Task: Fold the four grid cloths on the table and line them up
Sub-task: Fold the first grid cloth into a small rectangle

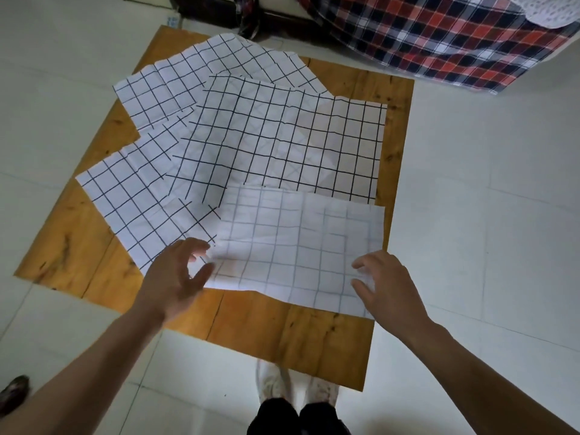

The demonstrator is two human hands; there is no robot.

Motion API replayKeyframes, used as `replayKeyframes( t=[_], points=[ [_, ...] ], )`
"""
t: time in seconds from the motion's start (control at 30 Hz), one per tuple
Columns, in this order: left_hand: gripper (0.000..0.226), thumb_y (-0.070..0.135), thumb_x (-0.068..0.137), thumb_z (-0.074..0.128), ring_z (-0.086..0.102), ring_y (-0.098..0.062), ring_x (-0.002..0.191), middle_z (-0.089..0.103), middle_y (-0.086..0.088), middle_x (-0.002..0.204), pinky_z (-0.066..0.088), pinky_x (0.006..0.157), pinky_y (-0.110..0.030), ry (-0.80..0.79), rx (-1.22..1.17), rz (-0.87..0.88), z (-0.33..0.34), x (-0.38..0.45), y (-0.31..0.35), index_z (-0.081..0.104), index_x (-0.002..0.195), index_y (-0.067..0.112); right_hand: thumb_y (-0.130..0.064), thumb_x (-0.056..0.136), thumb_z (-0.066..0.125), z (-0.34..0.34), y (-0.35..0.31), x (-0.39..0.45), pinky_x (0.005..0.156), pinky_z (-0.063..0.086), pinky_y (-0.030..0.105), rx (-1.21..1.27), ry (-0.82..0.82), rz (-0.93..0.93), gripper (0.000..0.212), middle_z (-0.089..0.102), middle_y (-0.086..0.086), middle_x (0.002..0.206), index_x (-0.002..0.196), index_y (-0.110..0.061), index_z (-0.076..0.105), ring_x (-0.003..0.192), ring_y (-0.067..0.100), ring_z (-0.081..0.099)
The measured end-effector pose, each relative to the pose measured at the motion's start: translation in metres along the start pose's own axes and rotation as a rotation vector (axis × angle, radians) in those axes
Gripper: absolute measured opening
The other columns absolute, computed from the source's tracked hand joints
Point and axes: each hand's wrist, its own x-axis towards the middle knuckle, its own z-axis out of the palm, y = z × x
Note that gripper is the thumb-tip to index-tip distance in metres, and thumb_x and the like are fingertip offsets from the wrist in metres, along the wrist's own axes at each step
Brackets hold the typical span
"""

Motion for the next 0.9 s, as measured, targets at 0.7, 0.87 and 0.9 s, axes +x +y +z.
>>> replayKeyframes(
  t=[0.7, 0.87, 0.9],
  points=[
    [0.074, 0.016, 0.083, 0.077, 0.059, -0.016, 0.105, 0.062, 0.002, 0.111, 0.05, 0.091, -0.033, -0.035, -0.302, -0.274, 0.028, -0.034, -0.027, 0.035, 0.144, 0.015, -0.031, 0.094, 0.058, 0.057, -0.029, -0.069, 0.105, 0.036, 0.029, -0.097, -0.063, -0.002, 0.042, 0.051, -0.007, 0.136, 0.134, -0.024, 0.051, 0.125, 0.014, 0.045],
    [0.064, 0.013, 0.085, 0.076, 0.063, -0.017, 0.099, 0.064, 0.005, 0.1, 0.048, 0.082, -0.026, 0.018, -0.366, -0.232, 0.03, -0.037, -0.032, 0.043, 0.139, 0.016, -0.031, 0.094, 0.057, 0.061, -0.032, -0.069, 0.104, 0.033, 0.027, -0.131, -0.065, 0.018, 0.04, 0.05, -0.007, 0.137, 0.133, -0.023, 0.05, 0.126, 0.013, 0.044],
    [0.062, 0.013, 0.085, 0.076, 0.063, -0.015, 0.097, 0.064, 0.006, 0.098, 0.049, 0.081, -0.026, 0.038, -0.377, -0.22, 0.03, -0.038, -0.032, 0.045, 0.138, 0.017, -0.031, 0.094, 0.057, 0.062, -0.032, -0.07, 0.104, 0.033, 0.027, -0.136, -0.067, 0.022, 0.04, 0.05, -0.006, 0.138, 0.133, -0.023, 0.05, 0.126, 0.013, 0.044]
  ],
)
